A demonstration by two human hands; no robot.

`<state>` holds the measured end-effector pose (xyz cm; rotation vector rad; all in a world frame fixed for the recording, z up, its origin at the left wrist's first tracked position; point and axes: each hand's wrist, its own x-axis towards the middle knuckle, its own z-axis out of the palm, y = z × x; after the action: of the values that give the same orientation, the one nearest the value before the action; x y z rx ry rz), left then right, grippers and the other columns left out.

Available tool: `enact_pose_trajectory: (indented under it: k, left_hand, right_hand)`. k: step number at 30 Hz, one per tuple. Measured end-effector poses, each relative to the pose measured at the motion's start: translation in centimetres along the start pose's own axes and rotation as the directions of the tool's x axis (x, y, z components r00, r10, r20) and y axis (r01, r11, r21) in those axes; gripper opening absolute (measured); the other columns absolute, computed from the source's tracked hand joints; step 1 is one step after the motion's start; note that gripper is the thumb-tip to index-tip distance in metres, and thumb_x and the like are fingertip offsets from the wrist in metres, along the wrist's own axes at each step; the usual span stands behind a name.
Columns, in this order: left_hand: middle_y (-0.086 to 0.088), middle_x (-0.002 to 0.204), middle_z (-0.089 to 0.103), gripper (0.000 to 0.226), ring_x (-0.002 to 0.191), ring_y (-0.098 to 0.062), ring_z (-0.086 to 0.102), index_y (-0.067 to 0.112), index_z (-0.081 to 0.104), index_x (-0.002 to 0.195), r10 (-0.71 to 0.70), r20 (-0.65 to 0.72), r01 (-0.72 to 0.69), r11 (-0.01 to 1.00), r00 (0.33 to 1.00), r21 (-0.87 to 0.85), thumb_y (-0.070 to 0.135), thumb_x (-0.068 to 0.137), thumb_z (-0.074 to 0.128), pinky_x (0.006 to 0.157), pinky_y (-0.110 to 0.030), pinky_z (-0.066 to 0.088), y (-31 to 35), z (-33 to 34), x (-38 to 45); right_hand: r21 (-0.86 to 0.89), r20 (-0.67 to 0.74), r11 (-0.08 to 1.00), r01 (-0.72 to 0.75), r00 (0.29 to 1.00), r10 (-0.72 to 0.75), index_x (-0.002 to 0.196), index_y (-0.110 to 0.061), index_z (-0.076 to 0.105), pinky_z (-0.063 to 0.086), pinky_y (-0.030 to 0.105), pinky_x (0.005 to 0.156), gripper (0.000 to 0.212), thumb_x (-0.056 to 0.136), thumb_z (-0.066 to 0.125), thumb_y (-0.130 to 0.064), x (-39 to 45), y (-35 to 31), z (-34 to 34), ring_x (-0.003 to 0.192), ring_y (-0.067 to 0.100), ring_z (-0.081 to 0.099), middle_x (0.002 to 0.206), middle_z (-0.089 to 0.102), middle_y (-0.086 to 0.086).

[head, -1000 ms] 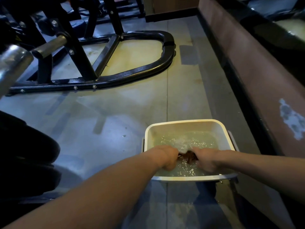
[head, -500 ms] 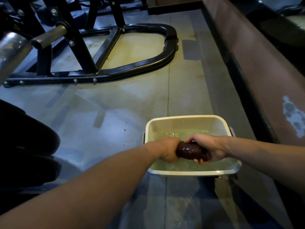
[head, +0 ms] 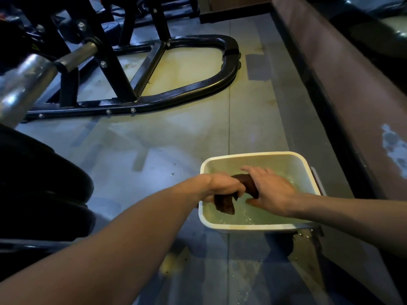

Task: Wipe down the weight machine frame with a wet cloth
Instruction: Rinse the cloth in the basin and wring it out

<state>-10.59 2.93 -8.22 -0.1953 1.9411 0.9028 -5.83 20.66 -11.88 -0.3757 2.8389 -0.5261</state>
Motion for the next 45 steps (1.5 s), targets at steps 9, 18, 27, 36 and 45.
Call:
enact_pose_trajectory:
  k: [9,18,27,36,45]
  left_hand:
    - [-0.007,0.116,0.061,0.059,0.099,-0.026,0.063,0.017,0.045,0.13,0.575,-0.111,-0.285,0.552,0.811,0.784,0.023,0.084,0.081,0.079,-0.037,0.057,-1.2,-0.4,-1.0]
    - [-0.002,0.094,0.067,0.017,0.083,-0.023,0.066,0.022,0.063,0.109,0.592,-0.216,-0.277,0.628,0.777,0.727,0.027,0.092,0.065,0.071,-0.036,0.06,-1.6,-1.3,-2.9]
    - [-0.006,0.072,0.058,0.021,0.049,-0.011,0.043,0.006,0.057,0.111,0.2,0.008,-0.173,0.868,0.98,-0.465,0.024,0.1,0.053,0.04,-0.018,0.028,-0.4,-0.6,-5.1]
    - [-0.003,0.076,0.057,0.063,0.053,-0.015,0.047,0.012,0.064,0.096,0.174,0.002,-0.168,0.95,0.985,0.265,0.074,0.081,0.07,0.051,-0.028,0.041,-0.6,-0.9,-4.3]
    - [-0.003,0.082,0.062,0.03,0.077,-0.025,0.056,0.014,0.068,0.097,0.532,0.001,-0.25,0.396,0.847,0.883,0.042,0.101,0.06,0.07,-0.033,0.044,0.8,1.4,-3.5]
  right_hand:
    - [0.456,0.505,0.808,-0.373,0.856,0.11,0.103,-0.01,0.061,0.037,0.024,0.048,0.026,0.082,0.075,-0.018,2.5,1.3,-4.5,0.066,0.018,0.05,0.082,0.061,0.005]
    - [0.556,0.375,0.776,-0.298,0.923,0.086,0.126,-0.019,0.066,0.051,0.022,0.078,0.039,0.092,0.075,-0.037,1.9,0.4,-4.0,0.088,0.01,0.066,0.108,0.075,0.008]
    - [0.164,-0.193,0.964,0.207,0.966,-0.175,0.16,-0.032,0.017,0.046,0.043,0.111,0.106,0.079,0.082,-0.054,-0.5,-0.9,-0.4,0.132,0.019,0.048,0.151,0.046,-0.001]
    - [-0.099,-0.004,0.95,0.297,0.954,-0.299,0.104,-0.035,0.049,0.055,0.035,0.072,0.013,0.099,0.06,-0.031,1.6,-1.3,-3.2,0.085,0.018,0.061,0.1,0.063,-0.01]
    - [-0.293,0.193,0.942,0.167,0.975,-0.113,0.078,-0.028,0.053,0.057,0.034,0.064,0.021,0.095,0.059,-0.039,0.8,-1.9,-4.9,0.069,0.017,0.064,0.077,0.064,-0.006]
